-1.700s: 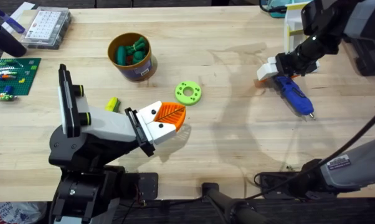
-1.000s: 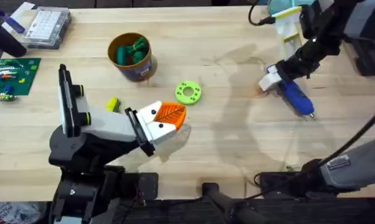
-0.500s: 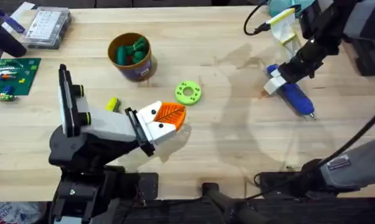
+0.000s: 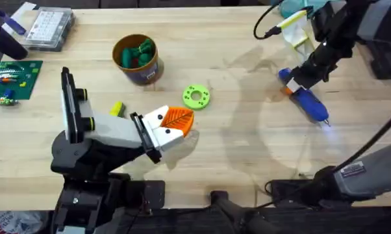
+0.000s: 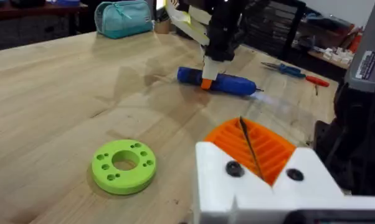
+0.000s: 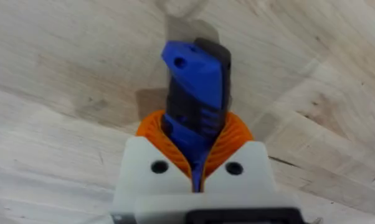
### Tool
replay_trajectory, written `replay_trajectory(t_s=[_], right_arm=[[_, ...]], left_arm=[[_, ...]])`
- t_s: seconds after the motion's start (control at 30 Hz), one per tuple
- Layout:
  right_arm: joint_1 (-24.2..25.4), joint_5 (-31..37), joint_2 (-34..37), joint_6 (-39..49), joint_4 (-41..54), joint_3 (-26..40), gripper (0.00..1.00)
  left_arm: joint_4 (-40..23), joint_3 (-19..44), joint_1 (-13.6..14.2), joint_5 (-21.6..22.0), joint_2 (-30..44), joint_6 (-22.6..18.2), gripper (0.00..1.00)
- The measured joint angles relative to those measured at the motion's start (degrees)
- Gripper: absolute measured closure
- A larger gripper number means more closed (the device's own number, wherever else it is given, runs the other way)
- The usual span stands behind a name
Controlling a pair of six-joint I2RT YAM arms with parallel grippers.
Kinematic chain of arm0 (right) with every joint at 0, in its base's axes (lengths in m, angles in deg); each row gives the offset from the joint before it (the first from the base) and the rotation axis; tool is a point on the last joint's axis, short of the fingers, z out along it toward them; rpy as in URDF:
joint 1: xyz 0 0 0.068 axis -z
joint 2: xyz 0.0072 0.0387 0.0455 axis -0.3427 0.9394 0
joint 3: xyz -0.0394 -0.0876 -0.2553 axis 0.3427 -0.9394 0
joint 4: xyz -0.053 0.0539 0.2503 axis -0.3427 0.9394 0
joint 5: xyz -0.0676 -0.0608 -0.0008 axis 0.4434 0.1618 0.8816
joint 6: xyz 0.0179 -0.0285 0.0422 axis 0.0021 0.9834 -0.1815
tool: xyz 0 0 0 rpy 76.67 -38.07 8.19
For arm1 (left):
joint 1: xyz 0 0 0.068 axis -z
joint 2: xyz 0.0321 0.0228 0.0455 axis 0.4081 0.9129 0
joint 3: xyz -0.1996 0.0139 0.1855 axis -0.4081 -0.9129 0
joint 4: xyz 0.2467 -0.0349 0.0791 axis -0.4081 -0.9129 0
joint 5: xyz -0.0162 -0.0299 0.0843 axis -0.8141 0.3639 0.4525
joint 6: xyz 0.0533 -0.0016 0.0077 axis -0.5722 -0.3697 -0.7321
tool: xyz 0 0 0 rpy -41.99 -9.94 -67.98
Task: Pick up the gripper from the table and insert it into the empty holder that is missing its gripper. Then pick up a screw, insert it into the mounting hole, and use the screwdriver to tighten it. Finally, clean up the table by picking up the vegetable and placing it into the bucket.
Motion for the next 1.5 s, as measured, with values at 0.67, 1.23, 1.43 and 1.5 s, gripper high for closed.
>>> replay_trajectory(t_s=[0.67, 1.23, 1.43, 1.5], right_arm=[[0.0, -5.3, -7.3, -5.5, 6.9, 9.5, 0.974], [0.0, -10.6, -13.8, -7.8, 19.0, 31.4, 0.974], [0.0, -11.1, -15.7, -9.6, 21.6, 39.3, 0.974], [0.0, -12.7, -15.7, -10.3, 23.2, 42.1, 0.974]], left_arm=[[0.0, 0.0, 0.0, 0.0, 0.0, 0.0, 0.989], [0.0, 0.0, 0.0, 0.0, 0.0, 0.0, 0.989], [0.0, 0.0, 0.0, 0.0, 0.0, 0.0, 0.989], [0.0, 0.0, 0.0, 0.0, 0.0, 0.0, 0.989]])
